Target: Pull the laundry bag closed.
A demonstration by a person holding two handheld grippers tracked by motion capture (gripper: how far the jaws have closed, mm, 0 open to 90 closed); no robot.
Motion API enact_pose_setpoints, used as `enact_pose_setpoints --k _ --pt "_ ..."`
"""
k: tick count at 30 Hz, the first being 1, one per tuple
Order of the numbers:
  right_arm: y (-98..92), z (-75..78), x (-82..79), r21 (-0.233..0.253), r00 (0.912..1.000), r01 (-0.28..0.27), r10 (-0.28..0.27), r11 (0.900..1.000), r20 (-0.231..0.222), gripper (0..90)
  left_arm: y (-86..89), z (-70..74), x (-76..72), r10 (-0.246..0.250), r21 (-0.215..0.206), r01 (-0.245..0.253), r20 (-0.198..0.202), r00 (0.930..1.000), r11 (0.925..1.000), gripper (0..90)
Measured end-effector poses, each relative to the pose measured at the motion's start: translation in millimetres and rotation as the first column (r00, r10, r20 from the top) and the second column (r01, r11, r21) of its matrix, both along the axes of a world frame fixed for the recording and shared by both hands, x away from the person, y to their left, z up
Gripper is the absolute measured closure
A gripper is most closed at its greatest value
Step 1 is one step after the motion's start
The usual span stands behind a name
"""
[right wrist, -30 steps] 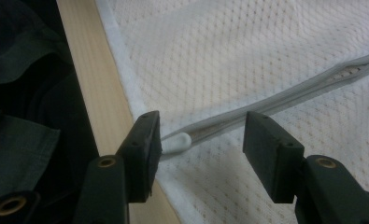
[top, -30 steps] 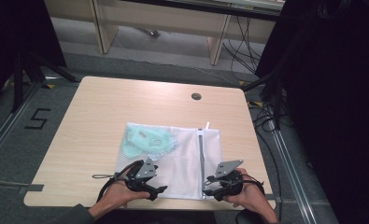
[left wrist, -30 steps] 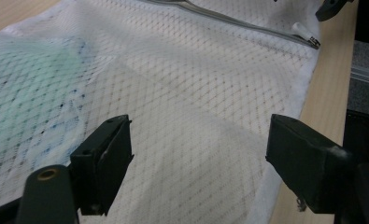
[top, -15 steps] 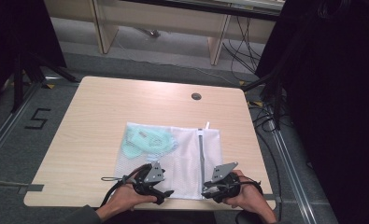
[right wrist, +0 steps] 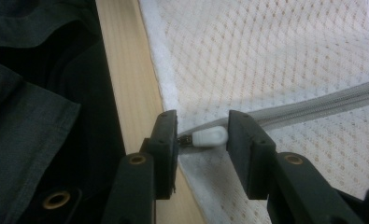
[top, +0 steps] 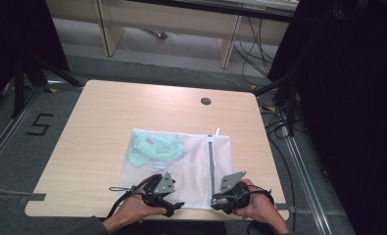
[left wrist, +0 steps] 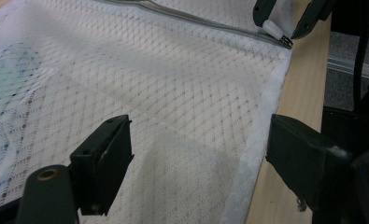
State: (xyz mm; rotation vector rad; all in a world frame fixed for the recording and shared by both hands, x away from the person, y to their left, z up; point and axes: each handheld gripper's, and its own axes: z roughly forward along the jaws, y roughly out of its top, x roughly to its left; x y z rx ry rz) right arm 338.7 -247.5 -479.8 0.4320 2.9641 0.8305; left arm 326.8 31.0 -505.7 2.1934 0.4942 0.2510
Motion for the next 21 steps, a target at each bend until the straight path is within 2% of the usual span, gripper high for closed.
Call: enact_pose_setpoints --k 1,3,4,5,6,9,10,11,12,13,15,21 --pt "0.4 0.0 -0.4 -0.001 1.0 0.001 -0.001 1.0 -0.003 65.0 0.0 0.8 -0.1 -0.005 0.005 0.005 -0.003 1.0 1.0 21.8" --pt "0.4 0.1 -0.4 -0.003 1.0 -0.005 0.005 1.0 -0.005 66.0 -2.5 -0.4 -1.8 -0.003 -0.026 0.002 -0.007 1.0 0.9997 21.9" --pt "0.1 0.1 -0.2 -0.005 0.9999 -0.012 0.012 1.0 -0.005 66.8 -1.4 1.3 -1.4 -0.017 0.001 0.017 -0.005 0.9999 0.9999 21.8" --pt "0.0 0.0 -0.2 -0.005 0.9998 -0.017 0.017 1.0 -0.004 67.5 -2.9 0.1 -1.9 -0.012 -0.022 0.012 -0.013 0.9998 0.9997 21.8" --pt "-0.1 0.1 -0.2 -0.005 0.9997 -0.022 0.022 1.0 -0.008 68.4 -2.0 0.4 -1.4 -0.02 0.002 0.02 0.004 0.9998 0.9998 21.8" --pt "0.8 0.6 -3.0 -0.003 0.9995 -0.016 0.016 1.0 -0.027 71.4 -3.5 -0.7 -3.0 -0.012 -0.013 0.012 -0.005 0.9999 0.9998 21.8" --pt "0.8 0.6 -1.7 0.003 0.9992 -0.037 0.037 0.999 -0.014 72.1 -3.0 -0.3 -2.3 -0.014 -0.001 0.014 0.002 0.9999 0.9999 21.8" --pt "0.8 0.6 -1.7 0.003 0.9992 -0.037 0.037 0.999 -0.014 72.1 -3.9 -0.6 -3.1 -0.01 -0.017 0.01 -0.004 0.9999 0.9998 21.8" --pt "0.8 0.9 -3.4 0.004 0.9992 -0.022 0.022 1.0 -0.032 73.1 -3.7 -0.2 -3.1 -0.011 -0.013 0.011 -0.004 0.9999 0.9999 21.8" --pt "0.5 1.0 -1.9 0.005 0.999 -0.041 0.041 0.999 -0.016 74.0 -3.9 -0.6 -3.0 -0.012 -0.016 0.012 -0.004 0.9999 0.9998 21.8" --pt "0.4 0.6 -1.7 -0.003 0.9987 -0.045 0.045 0.999 -0.024 76.6 -3.0 0.0 -2.4 -0.016 0.003 0.016 -0.001 0.9999 0.9999 21.7" --pt "0.3 1.6 -2.4 -0.002 0.9983 -0.055 0.055 0.998 -0.02 81.9 -3.8 0.3 -3.2 -0.016 -0.007 0.016 -0.008 0.9998 0.9998 21.8"
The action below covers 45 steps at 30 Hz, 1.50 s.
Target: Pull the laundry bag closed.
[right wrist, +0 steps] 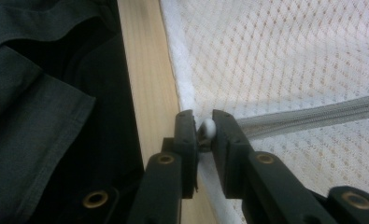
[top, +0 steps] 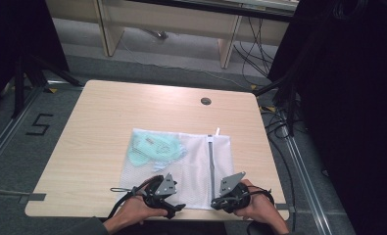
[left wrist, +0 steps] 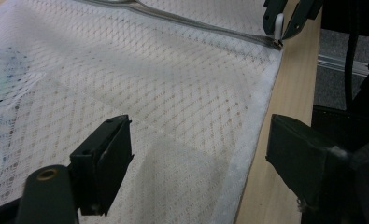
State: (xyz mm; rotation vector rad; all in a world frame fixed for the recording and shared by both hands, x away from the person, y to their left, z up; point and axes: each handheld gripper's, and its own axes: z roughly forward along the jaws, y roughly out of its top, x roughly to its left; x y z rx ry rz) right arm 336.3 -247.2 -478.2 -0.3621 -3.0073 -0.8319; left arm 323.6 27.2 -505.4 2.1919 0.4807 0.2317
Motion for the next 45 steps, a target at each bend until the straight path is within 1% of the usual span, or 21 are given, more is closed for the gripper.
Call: enact_pose_setpoints --k 2,3,4,7,11,17,19,20,23,24,25,27,28,29,30,33,34,38,41,42,45 --pt "-0.4 -0.1 0.0 -0.005 1.0 -0.006 0.006 1.0 0.002 83.8 -0.4 -0.3 -0.2 -0.005 0.0 0.005 -0.002 1.0 1.0 21.8" --pt "-0.5 0.0 0.0 -0.008 1.0 -0.008 0.008 1.0 0.001 84.6 -0.5 -0.4 0.2 -0.015 0.002 0.015 0.014 0.9998 0.9999 21.8" --pt "-0.5 0.0 0.1 -0.01 1.0 -0.008 0.008 1.0 0.002 85.3 -0.9 -0.8 -1.3 -0.003 -0.006 0.003 0.0 1.0 1.0 21.8" --pt "0.2 1.9 -0.5 -0.008 0.9999 -0.008 0.008 1.0 -0.006 86.1 -1.2 0.5 -1.3 -0.011 0.005 0.011 0.007 0.9999 0.9999 21.9" --pt "0.9 3.7 -1.0 0.009 0.9998 0.013 -0.013 1.0 -0.018 86.2 -5.6 -0.3 -3.9 -0.015 -0.011 0.015 0.003 0.9999 0.9998 22.9" --pt "0.0 6.5 -1.8 0.026 0.9977 0.056 -0.055 0.998 -0.039 86.3 -16.5 -2.3 -9.8 -0.052 0.005 0.052 0.021 0.9984 0.9986 28.9" --pt "0.1 7.5 -2.0 0.035 0.997 0.064 -0.063 0.997 -0.045 86.3 -19.4 -1.4 -8.9 -0.077 0.025 0.076 0.034 0.9965 0.9968 29.0" --pt "-0.3 7.8 -1.3 0.04 0.997 0.067 -0.066 0.997 -0.04 86.3 -21.8 -1.5 -9.4 -0.068 0.007 0.068 0.027 0.9973 0.9977 29.3" --pt "0.0 7.7 -1.7 0.046 0.9954 0.087 -0.085 0.995 -0.045 86.3 -25.2 -1.2 -8.4 -0.085 0.013 0.084 0.03 0.996 0.9963 32.2" --pt "0.0 8.1 -1.6 0.047 0.9952 0.088 -0.086 0.995 -0.047 86.3 -27.4 -2.4 -9.1 -0.077 0.0 0.077 0.03 0.9966 0.997 32.5" --pt "0.1 7.9 -1.4 0.049 0.9956 0.086 -0.084 0.995 -0.042 86.3 -28.0 -2.3 -8.3 -0.085 0.015 0.085 0.034 0.9958 0.9963 33.6" --pt "-0.2 8.9 1.1 0.054 0.9978 0.065 -0.064 0.996 -0.02 86.3 -31.4 -3.2 -8.8 -0.091 -0.001 0.091 0.03 0.9954 0.9958 36.2" --pt "0.1 9.1 -1.2 0.055 0.995 0.093 -0.09 0.994 -0.043 86.3 -32.7 -3.3 -9.3 -0.092 -0.002 0.092 0.03 0.9953 0.9958 36.6" --pt "-0.1 9.4 -1.4 0.058 0.9947 0.095 -0.093 0.994 -0.044 86.3 -33.2 -2.3 -8.1 -0.107 0.022 0.107 0.043 0.9933 0.9941 38.3" --pt "-0.6 9.1 0.7 0.063 0.9967 0.08 -0.078 0.995 -0.02 86.3 -36.4 -3.9 -9.7 -0.099 -0.007 0.1 0.037 0.9944 0.995 39.4" --pt "-1.3 10.1 0.8 0.073 0.9957 0.089 -0.087 0.993 -0.03 86.3 -40.9 -3.6 -9.1 -0.13 0.001 0.13 0.037 0.9908 0.9915 42.2" --pt "-1.5 9.9 2.5 0.083 0.9972 0.073 -0.072 0.994 -0.018 86.3 -42.9 -4.1 -9.4 -0.127 -0.016 0.127 0.039 0.9912 0.9917 42.9" --pt "-2.1 12.0 0.8 0.069 0.9948 0.1 -0.098 0.993 -0.029 86.3 -49.1 -5.9 -7.7 -0.125 -0.025 0.125 0.036 0.9916 0.9918 45.2" --pt "-1.9 11.2 0.9 0.078 0.9944 0.103 -0.1 0.992 -0.032 86.3 -54.3 -6.2 -7.3 -0.141 -0.023 0.141 0.014 0.99 0.9898 46.4" --pt "-1.9 10.7 2.7 0.085 0.9964 0.084 -0.083 0.993 -0.018 86.3 -56.0 -6.1 -6.8 -0.144 -0.014 0.144 0.024 0.9893 0.9894 46.8" --pt "-2.5 13.2 -0.1 0.078 0.9921 0.122 -0.119 0.989 -0.037 86.3 -60.6 -6.7 -7.3 -0.144 -0.025 0.145 0.036 0.9889 0.9891 47.2"
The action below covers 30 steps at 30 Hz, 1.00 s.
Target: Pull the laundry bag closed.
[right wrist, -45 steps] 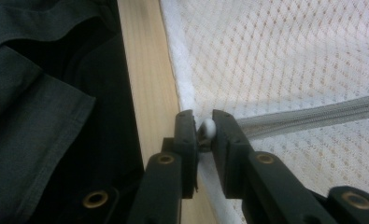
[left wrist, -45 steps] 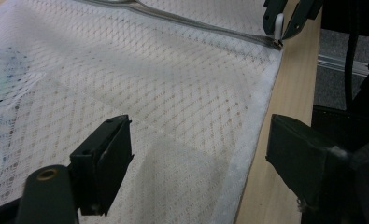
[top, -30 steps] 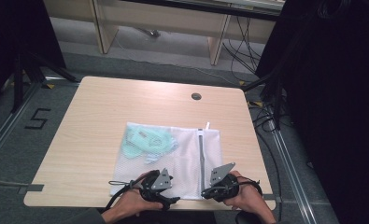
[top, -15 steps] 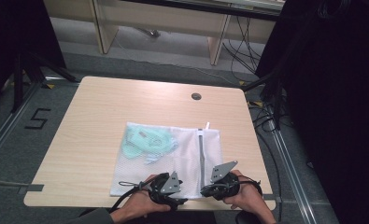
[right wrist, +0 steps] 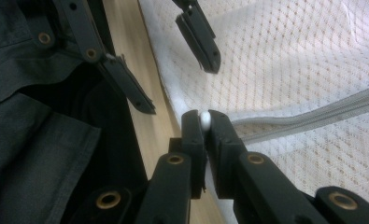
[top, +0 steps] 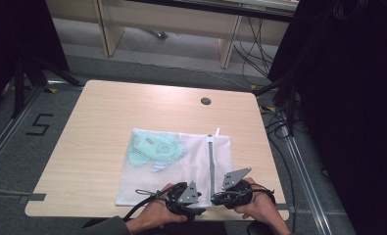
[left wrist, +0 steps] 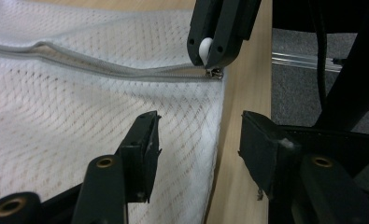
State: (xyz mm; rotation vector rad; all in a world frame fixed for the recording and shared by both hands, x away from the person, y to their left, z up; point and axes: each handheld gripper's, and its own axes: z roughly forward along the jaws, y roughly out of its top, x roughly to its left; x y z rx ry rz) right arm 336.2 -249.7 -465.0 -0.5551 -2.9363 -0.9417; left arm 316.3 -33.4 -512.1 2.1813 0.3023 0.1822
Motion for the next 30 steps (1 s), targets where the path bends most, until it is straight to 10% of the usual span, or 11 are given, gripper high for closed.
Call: enact_pose_setpoints --k 30 --pt "-0.4 0.9 1.1 0.017 1.0 0.009 -0.009 1.0 -0.002 86.3 -19.2 -6.3 -5.5 -0.087 0.07 0.078 0.142 0.986 0.9945 85.9"
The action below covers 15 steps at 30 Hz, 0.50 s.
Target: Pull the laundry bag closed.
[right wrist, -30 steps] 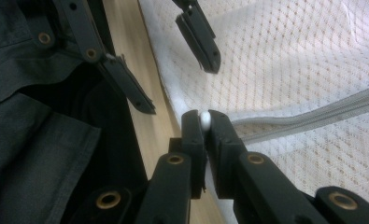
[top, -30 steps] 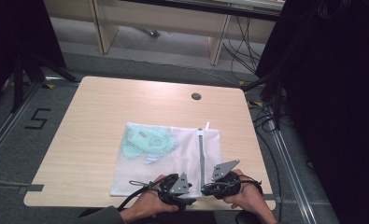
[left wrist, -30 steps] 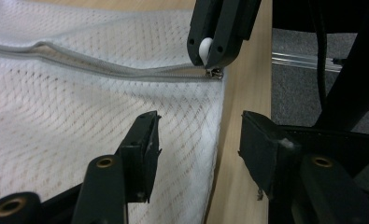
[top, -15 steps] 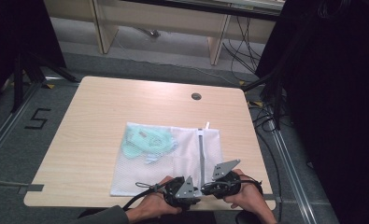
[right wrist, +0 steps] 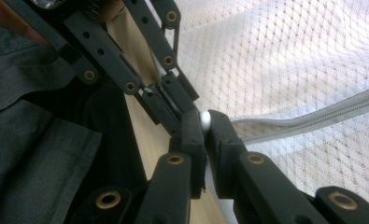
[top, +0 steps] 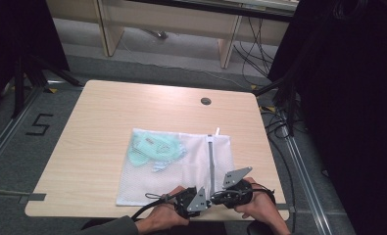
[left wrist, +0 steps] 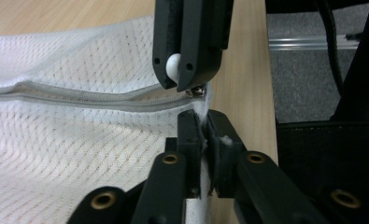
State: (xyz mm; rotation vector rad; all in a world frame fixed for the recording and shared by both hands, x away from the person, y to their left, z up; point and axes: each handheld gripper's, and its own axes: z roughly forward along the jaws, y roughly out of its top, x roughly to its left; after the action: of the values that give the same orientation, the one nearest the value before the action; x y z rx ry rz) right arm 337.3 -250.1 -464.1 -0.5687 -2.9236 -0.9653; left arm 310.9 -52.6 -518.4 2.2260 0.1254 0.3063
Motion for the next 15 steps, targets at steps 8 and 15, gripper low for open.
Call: enact_pose_setpoints --k 8,15 --pt "-1.0 -2.7 0.6 0.003 0.9999 0.006 -0.005 1.0 -0.011 86.3 1.4 1.2 -0.3 -0.019 0.027 0.018 0.023 0.9996 0.9995 87.3" --pt "-2.2 -4.3 2.0 -0.018 0.9999 -0.002 0.002 1.0 -0.017 86.3 0.2 0.1 -2.4 -0.017 0.013 0.016 0.01 0.9998 0.9998 87.7"
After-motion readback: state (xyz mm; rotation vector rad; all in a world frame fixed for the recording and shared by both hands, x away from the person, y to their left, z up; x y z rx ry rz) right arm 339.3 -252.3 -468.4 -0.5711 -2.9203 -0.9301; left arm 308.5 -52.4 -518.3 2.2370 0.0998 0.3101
